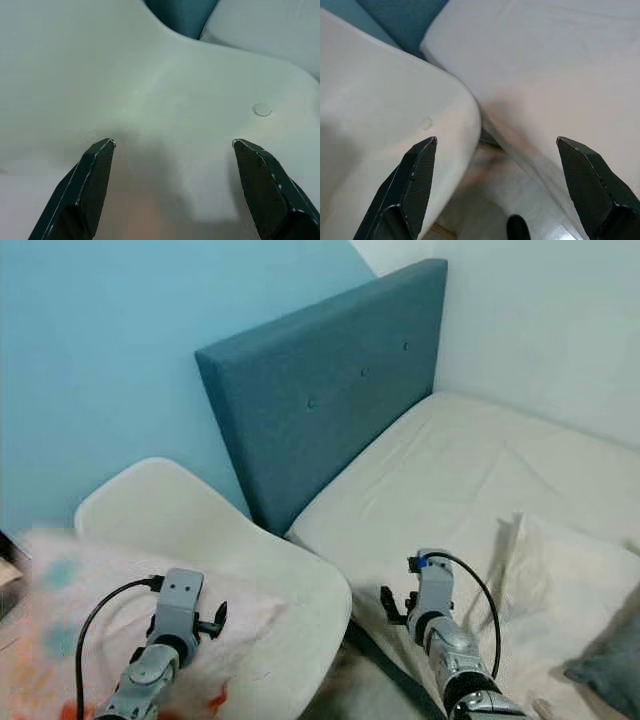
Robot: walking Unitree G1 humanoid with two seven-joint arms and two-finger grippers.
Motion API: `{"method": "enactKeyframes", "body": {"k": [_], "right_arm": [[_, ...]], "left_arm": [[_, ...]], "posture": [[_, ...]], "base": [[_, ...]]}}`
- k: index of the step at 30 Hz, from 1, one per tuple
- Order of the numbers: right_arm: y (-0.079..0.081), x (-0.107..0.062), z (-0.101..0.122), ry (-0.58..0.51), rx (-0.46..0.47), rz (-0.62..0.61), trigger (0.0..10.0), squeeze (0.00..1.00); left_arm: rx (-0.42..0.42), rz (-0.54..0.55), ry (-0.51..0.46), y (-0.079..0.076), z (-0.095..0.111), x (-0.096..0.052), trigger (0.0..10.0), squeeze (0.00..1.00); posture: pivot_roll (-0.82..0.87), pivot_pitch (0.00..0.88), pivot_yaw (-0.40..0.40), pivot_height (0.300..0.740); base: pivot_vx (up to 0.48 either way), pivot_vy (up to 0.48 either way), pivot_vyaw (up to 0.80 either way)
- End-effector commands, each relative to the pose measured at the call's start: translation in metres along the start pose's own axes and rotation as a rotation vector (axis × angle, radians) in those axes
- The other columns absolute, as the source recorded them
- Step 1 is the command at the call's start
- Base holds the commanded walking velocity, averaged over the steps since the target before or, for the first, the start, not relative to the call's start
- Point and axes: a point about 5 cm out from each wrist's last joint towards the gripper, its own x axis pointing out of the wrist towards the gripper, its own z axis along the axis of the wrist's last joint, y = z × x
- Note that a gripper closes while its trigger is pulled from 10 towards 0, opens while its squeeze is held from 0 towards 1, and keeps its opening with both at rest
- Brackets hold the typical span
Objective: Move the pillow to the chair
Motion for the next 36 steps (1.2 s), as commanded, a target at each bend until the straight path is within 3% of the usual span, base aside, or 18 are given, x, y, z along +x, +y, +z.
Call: {"method": "enactKeyframes", "body": {"k": [1, 16, 22, 36], "right_arm": [[0.005, 0.001, 0.0, -0.001, 0.015, 0.024, 10.0, 0.0], [0.013, 0.003, -0.001, 0.019, 0.033, 0.071, 10.0, 0.0], [0.012, 0.003, -0.009, 0.09, 0.008, 0.054, 10.0, 0.0], [0.007, 0.001, -0.013, 0.119, -0.007, 0.018, 10.0, 0.0]], "left_arm": [[0.012, 0.019, 0.017, 0.008, -0.005, -0.003, 10.0, 0.0], [0.021, 0.024, 0.017, 0.008, -0.004, -0.001, 10.0, 0.0], [0.026, 0.021, 0.024, 0.006, -0.005, -0.001, 10.0, 0.0], [0.027, -0.038, 0.039, -0.008, -0.009, -0.003, 10.0, 0.0]], "posture": [[-0.19, 0.108, 0.029, 0.74], [-0.19, 0.101, 0.031, 0.74], [-0.19, 0.097, 0.03, 0.74], [-0.19, 0.095, 0.032, 0.68]], "base": [[0.0, 0.0, 0.0], [0.0, 0.0, 0.0], [0.0, 0.0, 0.0], [0.0, 0.0, 0.0]]}}
